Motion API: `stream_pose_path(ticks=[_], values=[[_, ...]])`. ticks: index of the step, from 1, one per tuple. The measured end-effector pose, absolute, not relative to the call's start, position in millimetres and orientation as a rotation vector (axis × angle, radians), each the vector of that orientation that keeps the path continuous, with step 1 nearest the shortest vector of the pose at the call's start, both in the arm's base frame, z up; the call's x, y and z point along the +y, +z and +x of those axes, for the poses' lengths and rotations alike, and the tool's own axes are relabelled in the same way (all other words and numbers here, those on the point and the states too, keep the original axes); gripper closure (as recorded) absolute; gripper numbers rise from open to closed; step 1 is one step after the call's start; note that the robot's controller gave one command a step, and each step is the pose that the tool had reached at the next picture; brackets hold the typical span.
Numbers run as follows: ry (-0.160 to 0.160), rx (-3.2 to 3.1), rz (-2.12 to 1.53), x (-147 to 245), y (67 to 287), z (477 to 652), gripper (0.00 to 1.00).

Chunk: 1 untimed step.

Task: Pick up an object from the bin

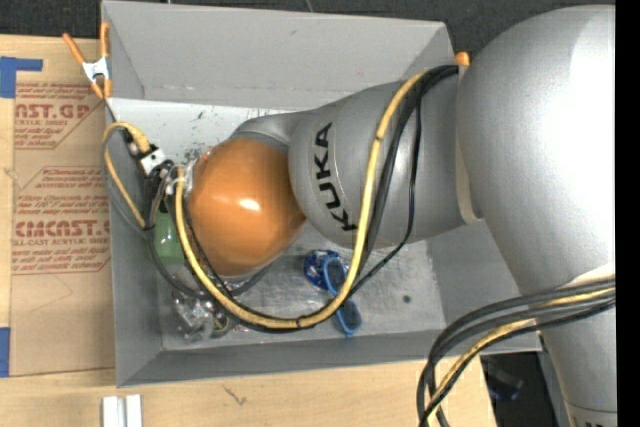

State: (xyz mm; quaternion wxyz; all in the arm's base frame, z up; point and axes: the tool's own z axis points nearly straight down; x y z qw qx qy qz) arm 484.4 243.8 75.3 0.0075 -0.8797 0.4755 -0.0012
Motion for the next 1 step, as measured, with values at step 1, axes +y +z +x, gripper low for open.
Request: stream_pose_path(ticks=[1], values=[[-0.002,1.493,-2.756,246.2,139.5,485.1,1.00]])
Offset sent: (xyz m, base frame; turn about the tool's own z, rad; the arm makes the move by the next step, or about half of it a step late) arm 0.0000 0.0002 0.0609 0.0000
